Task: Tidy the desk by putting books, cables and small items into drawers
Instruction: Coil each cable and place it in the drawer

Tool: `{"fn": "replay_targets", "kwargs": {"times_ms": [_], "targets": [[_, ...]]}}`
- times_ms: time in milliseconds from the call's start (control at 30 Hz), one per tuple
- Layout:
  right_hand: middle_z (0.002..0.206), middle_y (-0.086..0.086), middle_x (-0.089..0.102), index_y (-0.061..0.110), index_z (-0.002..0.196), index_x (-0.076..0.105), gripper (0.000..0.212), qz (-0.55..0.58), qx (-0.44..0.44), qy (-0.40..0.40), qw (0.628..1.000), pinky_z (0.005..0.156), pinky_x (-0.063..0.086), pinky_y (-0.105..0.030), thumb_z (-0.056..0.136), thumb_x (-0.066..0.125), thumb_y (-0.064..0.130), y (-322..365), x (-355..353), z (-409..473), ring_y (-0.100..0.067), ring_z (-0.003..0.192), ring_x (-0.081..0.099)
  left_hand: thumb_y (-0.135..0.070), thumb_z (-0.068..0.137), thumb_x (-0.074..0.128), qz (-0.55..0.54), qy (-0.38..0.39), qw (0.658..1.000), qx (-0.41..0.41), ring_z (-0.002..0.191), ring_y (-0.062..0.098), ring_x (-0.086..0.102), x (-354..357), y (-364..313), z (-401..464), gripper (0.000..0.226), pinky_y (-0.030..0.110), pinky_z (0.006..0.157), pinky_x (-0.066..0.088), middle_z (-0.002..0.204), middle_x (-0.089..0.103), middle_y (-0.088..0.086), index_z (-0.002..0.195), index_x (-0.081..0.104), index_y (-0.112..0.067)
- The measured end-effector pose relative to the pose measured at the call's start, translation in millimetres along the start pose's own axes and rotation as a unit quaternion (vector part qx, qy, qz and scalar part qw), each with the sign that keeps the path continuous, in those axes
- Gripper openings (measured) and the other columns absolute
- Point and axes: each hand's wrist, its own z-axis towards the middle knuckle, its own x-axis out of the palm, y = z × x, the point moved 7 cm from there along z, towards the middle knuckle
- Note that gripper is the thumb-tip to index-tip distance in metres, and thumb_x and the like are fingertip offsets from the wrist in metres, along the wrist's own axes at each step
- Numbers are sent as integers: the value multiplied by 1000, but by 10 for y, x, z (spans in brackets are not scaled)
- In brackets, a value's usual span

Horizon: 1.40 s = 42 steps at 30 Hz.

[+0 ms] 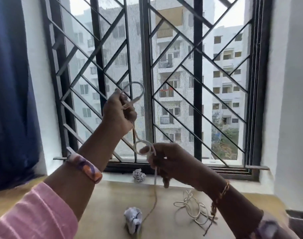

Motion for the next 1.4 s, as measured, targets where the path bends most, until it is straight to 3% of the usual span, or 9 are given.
{"fn": "replay_targets", "kwargs": {"times_ms": [267, 367, 533, 633, 800, 967, 1200, 1300, 1400], "targets": [[50, 9, 59, 17, 92, 70, 33, -117, -15, -89, 989, 49, 37, -9, 80, 60, -12, -275, -500, -121, 3, 44, 49, -41, 94, 43, -116, -233, 963, 70, 38, 5, 32, -958, -473, 201, 39, 9, 42, 26, 38, 33, -10, 58, 39, -25], [56, 9, 64, 27, 84, 71, 33, -199, -1, -27, 980, 61, 50, -31, 78, 64, -5, -379, -384, -79, -9, 58, 56, -41, 94, 45, -62, -247, 967, 26, 33, 5, 29, -1060, -234, 228, 43, 12, 40, 24, 41, 31, -10, 57, 34, -21], [91, -13, 57, 3, 118, 55, 38, -146, 51, 92, 984, 70, 46, -27, 88, 59, 26, -188, 12, 63, -15, 75, 52, -23, 93, 48, -3, -135, 991, -24, 26, 5, 28, -655, 100, 53, 41, 7, 37, 22, 33, 33, -9, 52, 43, -20], [112, -35, 52, -12, 116, 45, 65, -85, 64, -6, 994, 81, 49, -49, 91, 40, 47, 122, -42, 153, -47, 95, 53, -43, 93, 45, 43, -86, 995, -26, 35, 8, 34, -397, 159, -114, 45, 12, 38, 25, 38, 39, -7, 55, 45, -19], [153, -16, 18, 19, 148, 10, 80, -191, -18, -213, 958, 110, 24, -41, 88, 54, 46, 457, -285, 309, -30, 138, 22, -56, 90, 40, 233, -52, 970, 34, 55, 11, 38, -143, 74, -361, 49, 27, 56, 30, 56, 44, -2, 62, 46, -17], [110, -2, 66, 18, 106, 68, 23, -182, -161, -210, 947, 73, 51, -19, 91, 52, 10, 763, -216, 286, 1, 85, 62, -48, 93, 42, 328, 4, 945, -12, 69, 11, 45, -125, 197, -503, 38, 27, 62, 34, 75, 55, 0, 80, 60, -18], [84, -10, 69, 15, 107, 58, 23, -437, -123, -296, 840, 52, 44, -27, 94, 40, 7, 878, -295, 117, -23, 68, 63, -54, 81, 47, 392, 206, 894, -72, 76, 24, 63, -67, -88, -829, 55, 31, 72, 52, 85, 70, 14, 84, 65, -2], [81, -8, 65, 13, 115, 46, 27, -411, -179, -240, 861, 59, 52, -40, 88, 49, 8, 967, -82, 105, -27, 67, 63, -39, 82, 57, 536, 298, 789, -30, 63, 17, 62, 147, -88, -1103, 34, 24, 64, 50, 72, 69, 11, 75, 66, -6], [78, -11, 65, 12, 110, 44, 22, -302, -187, -223, 908, 58, 52, -46, 88, 50, 10, 902, -32, 91, -31, 65, 63, -28, 91, 49, 472, 306, 826, -31, 41, 7, 49, 223, -179, -1191, 30, 21, 49, 45, 49, 51, -3, 78, 62, -5]]}}
